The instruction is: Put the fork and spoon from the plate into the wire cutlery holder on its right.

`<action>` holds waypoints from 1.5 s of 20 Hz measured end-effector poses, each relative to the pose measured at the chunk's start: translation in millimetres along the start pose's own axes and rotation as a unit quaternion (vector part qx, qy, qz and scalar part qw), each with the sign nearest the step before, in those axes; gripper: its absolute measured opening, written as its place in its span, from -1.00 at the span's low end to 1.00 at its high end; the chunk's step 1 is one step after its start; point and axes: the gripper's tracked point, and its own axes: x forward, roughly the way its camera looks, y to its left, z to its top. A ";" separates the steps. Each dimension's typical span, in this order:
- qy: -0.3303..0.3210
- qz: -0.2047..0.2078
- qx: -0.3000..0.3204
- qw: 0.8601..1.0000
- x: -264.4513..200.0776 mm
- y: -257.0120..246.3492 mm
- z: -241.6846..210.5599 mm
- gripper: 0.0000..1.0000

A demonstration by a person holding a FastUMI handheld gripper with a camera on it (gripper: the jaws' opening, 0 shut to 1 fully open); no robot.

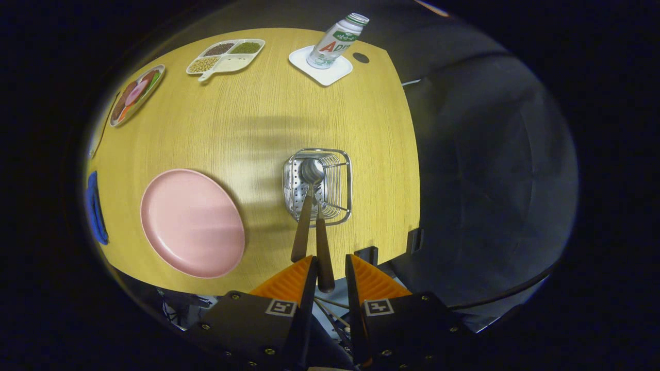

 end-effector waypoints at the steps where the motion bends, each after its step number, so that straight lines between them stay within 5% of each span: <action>1: -0.005 0.000 0.006 1.000 0.9 2.1 -1.2 -0.25; 9: -0.050 -0.015 0.032 0.998 -39.8 -4.5 -7.9 -0.23; 15: -0.176 0.003 0.073 0.982 -91.4 -6.6 22.3 -0.23; 19: -0.288 -0.010 0.129 0.949 -147.7 -33.1 39.4 -0.23; 30: -0.524 -0.010 0.239 0.817 -297.2 -83.9 43.3 -0.23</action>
